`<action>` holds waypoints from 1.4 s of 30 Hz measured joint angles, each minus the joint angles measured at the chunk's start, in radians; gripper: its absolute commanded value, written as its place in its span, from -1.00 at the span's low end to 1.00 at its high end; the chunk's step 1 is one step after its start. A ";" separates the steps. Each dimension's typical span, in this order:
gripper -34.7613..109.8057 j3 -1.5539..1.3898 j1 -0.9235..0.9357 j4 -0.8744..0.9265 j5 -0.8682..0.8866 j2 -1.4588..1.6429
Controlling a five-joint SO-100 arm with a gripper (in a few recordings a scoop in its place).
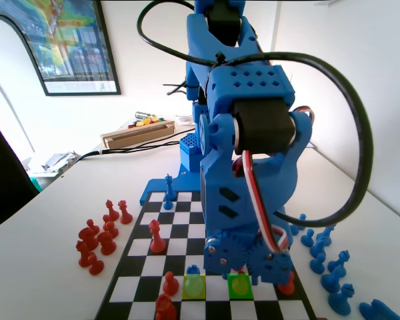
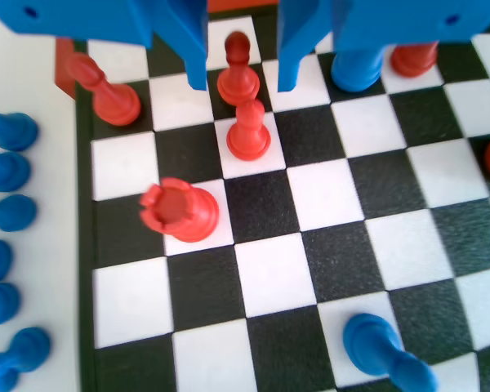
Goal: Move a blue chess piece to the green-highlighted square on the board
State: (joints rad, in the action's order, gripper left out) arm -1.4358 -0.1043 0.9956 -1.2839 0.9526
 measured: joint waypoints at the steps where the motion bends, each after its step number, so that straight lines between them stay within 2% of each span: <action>1: -0.35 0.005 0.000 0.003 0.003 -0.003; 30: -0.50 0.034 0.000 0.011 -0.005 -0.006; 42: -0.51 0.044 -0.002 0.026 -0.005 -0.006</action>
State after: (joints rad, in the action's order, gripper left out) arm -1.3913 -0.1058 1.0216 -1.2885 0.9465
